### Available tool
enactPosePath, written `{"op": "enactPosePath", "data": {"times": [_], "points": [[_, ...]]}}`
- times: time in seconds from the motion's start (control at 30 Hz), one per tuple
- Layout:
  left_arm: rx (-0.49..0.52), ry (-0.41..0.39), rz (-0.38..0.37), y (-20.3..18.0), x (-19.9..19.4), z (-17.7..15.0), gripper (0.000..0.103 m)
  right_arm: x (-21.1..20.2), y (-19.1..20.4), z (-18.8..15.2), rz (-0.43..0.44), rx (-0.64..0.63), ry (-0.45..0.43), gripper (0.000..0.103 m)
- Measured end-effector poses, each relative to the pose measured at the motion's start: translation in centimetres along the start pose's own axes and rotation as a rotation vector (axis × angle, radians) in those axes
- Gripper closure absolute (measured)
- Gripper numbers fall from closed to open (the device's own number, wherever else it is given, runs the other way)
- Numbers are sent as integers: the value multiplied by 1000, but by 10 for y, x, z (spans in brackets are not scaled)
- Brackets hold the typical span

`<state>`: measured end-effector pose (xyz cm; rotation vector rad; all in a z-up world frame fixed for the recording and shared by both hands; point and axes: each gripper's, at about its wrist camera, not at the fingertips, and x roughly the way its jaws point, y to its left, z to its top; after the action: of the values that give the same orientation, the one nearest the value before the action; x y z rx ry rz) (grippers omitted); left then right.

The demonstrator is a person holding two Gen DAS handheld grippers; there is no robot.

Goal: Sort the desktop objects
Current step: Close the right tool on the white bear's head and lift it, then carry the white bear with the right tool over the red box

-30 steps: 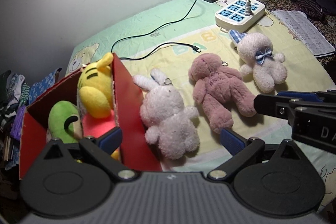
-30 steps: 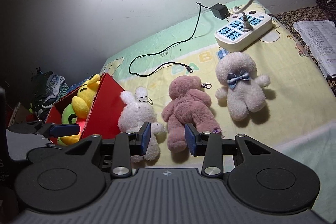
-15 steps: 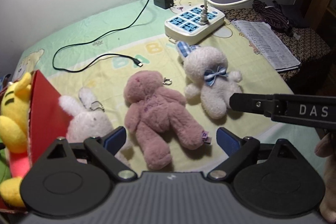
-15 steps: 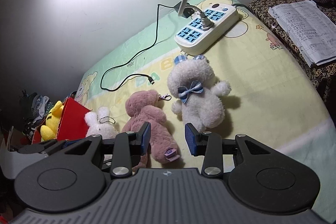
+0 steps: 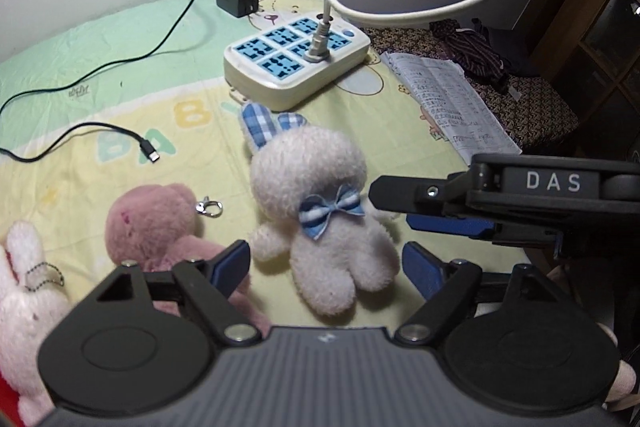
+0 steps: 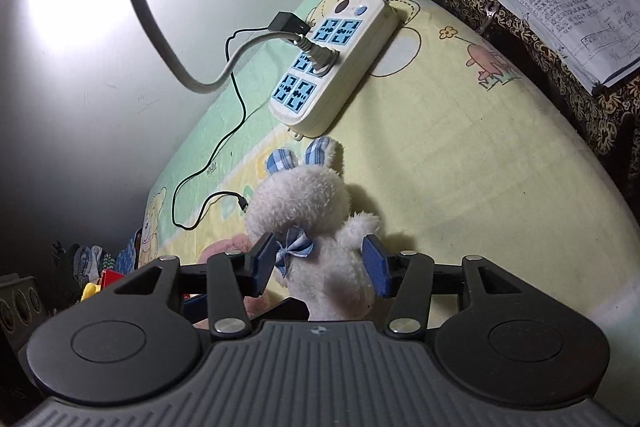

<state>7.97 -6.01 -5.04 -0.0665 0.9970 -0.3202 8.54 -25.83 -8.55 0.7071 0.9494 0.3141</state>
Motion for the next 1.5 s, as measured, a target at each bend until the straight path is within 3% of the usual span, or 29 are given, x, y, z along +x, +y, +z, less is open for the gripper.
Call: {"op": "enactPosePath", "data": {"times": [0.23, 0.57, 0.83, 0.87, 1.07, 1.5], "points": [[7, 31, -17, 1, 26, 8, 19, 19, -8, 10, 26, 4, 30, 50], [-2, 65, -46, 12, 54, 16, 21, 45, -10, 17, 58, -8, 77, 36], [-18, 72, -72, 20, 55, 20, 27, 53, -4, 16, 97, -20, 85, 50], [-17, 73, -76, 20, 54, 20, 28, 51, -3, 16, 115, -22, 88, 61], [-17, 75, -87, 17, 48, 18, 31, 41, 6, 12, 97, -43, 96, 63], [60, 58, -120, -15, -8, -3, 31, -18, 24, -19, 75, -54, 25, 63]]}}
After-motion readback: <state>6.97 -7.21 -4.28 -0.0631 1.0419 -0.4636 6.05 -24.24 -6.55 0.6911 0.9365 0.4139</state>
